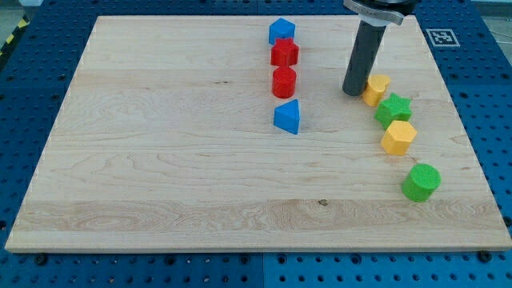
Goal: Move green circle to the bottom of the yellow hexagon
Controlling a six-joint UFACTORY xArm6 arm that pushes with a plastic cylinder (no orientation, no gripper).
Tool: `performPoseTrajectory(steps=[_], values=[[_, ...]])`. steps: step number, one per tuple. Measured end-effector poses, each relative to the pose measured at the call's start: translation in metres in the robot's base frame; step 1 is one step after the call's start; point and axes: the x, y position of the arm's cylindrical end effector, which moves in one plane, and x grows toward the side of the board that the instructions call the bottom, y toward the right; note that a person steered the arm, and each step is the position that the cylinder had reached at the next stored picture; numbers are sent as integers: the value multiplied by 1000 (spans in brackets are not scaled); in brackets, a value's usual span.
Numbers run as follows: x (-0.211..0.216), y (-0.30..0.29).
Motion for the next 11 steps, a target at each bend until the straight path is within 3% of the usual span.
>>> performPoseTrajectory(steps=[1, 5, 7, 9, 11], values=[[11, -7], [164, 3], [185, 3], [237, 7], [236, 23]])
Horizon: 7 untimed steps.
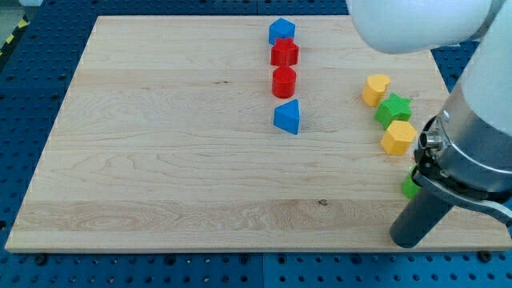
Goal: Move green circle to the bottom of the yellow hexagon
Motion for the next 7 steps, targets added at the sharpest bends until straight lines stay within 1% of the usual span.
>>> performPoseTrajectory(steps=[2, 4, 5, 7], values=[[0, 54], [-3, 56], [-3, 44], [-24, 41]])
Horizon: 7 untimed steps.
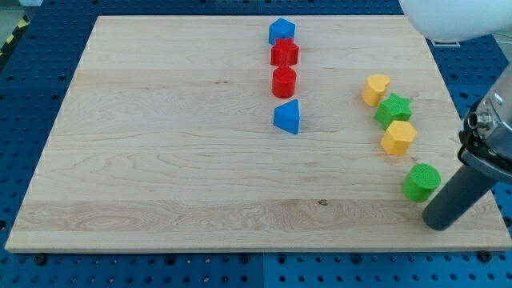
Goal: Move green circle to the bottom of the yellow hexagon
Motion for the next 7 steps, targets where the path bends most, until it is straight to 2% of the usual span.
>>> performPoseTrajectory(steps=[1, 7], values=[[-15, 0], [-34, 9]])
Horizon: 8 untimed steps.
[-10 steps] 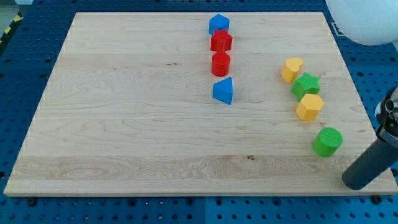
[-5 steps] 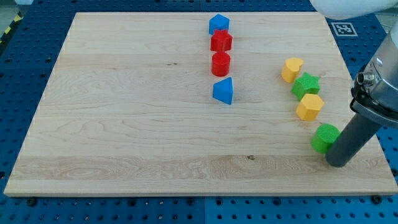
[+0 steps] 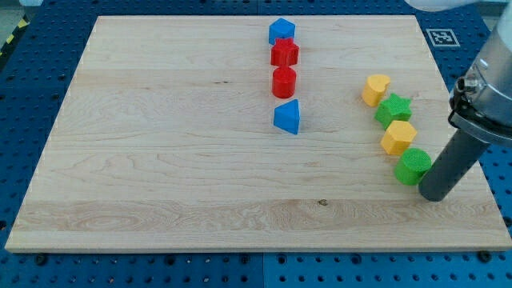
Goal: Move green circle to the bottom of the yellow hexagon
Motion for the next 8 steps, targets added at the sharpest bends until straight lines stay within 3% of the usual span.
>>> performPoseTrajectory(steps=[2, 5, 8], values=[[-40, 10], [-44, -1], [-135, 9]])
